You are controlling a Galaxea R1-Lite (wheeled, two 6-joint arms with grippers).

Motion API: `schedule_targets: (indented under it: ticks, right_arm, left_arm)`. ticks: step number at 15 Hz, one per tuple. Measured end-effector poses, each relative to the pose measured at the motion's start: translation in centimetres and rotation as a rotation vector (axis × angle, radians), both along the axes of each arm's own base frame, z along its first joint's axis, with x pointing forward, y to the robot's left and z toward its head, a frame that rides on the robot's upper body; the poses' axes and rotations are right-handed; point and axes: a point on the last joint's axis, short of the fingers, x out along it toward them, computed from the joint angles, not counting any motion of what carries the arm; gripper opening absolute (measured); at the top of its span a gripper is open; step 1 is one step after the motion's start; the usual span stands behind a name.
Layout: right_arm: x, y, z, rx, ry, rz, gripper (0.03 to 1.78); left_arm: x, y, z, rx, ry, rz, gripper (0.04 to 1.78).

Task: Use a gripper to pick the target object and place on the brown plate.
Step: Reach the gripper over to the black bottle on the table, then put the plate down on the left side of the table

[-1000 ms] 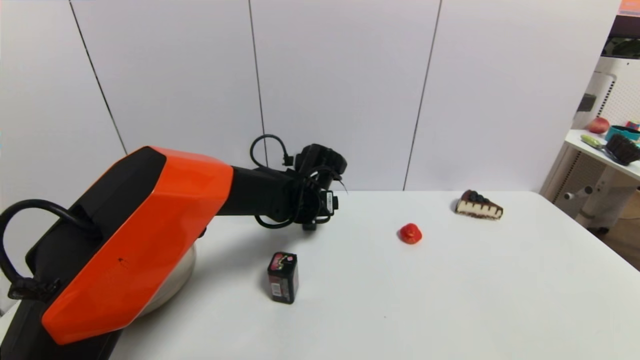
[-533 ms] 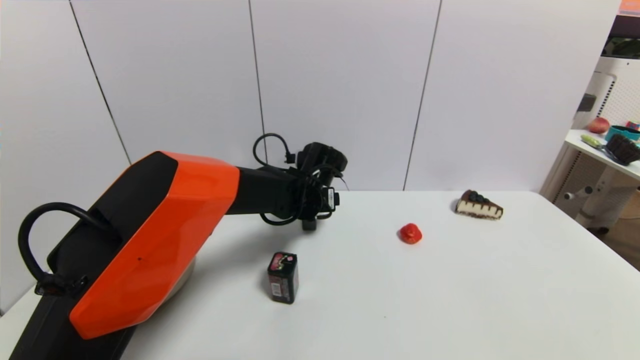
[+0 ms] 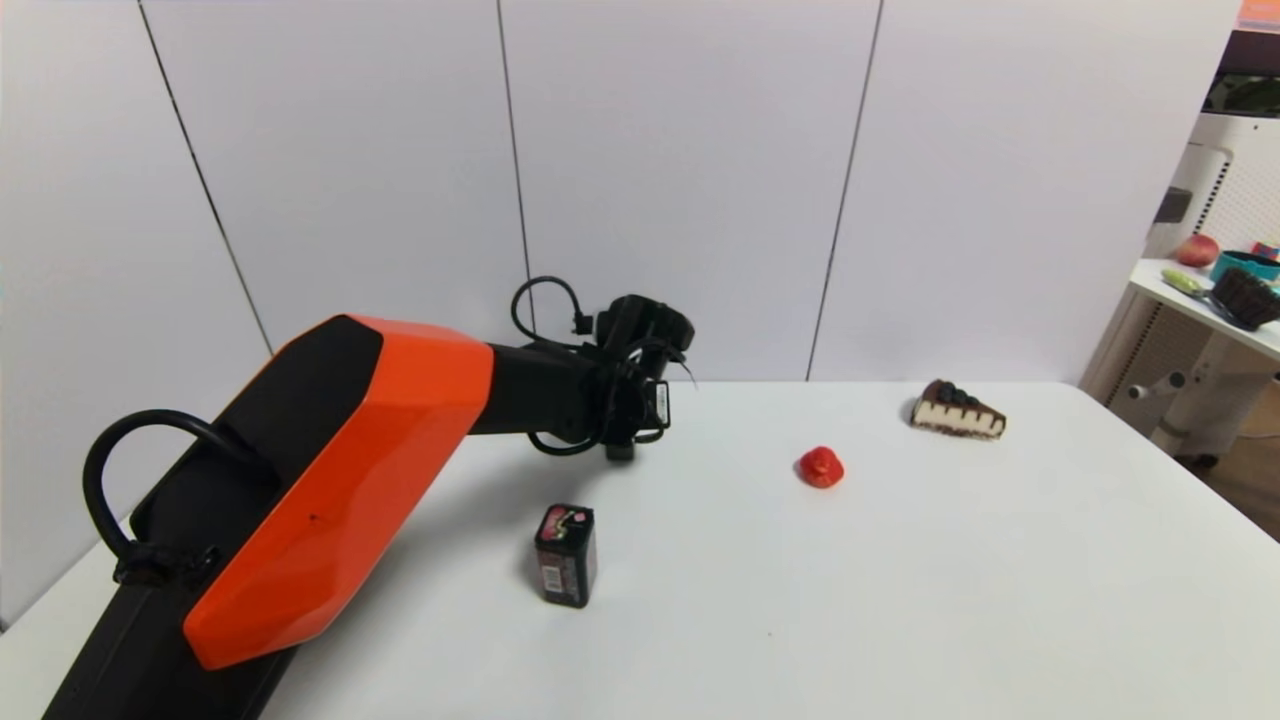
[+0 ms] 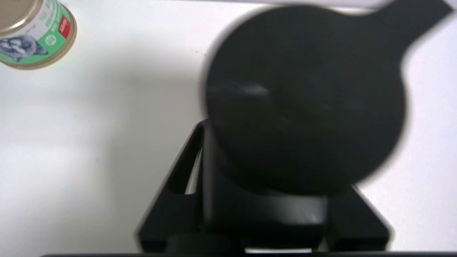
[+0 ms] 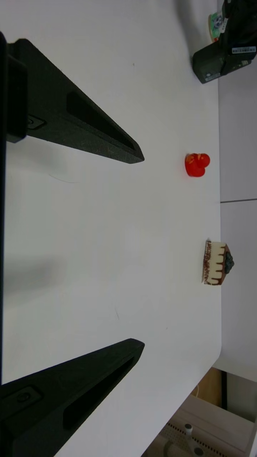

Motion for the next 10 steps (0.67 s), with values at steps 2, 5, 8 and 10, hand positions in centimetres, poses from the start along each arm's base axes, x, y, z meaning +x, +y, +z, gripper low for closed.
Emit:
schedule_targets:
  ticks: [2,5,8,10]
  right_arm:
    - [0.0,0.0,0.0,0.0,0.0,0.0,1.69]
    - [0.0,0.0,0.0,0.0,0.0,0.0,1.69]
    - [0.0,0.0,0.0,0.0,0.0,0.001,1.69]
    - [0.0,0.0,0.0,0.0,-0.001,0.0,1.69]
  left_arm:
    - [0.4,-0.1,0.1,-0.024,-0.032,0.003,0.64]
    - [0.5,-0.1,0.0,-0.019,-0.038,-0.001,0.64]
    - [0.3,0.1,1.1,0.0,-0.06,-0.018,0.64]
    - [-0.4,0.6,3.5,-0.001,-0.094,-0.03,0.64]
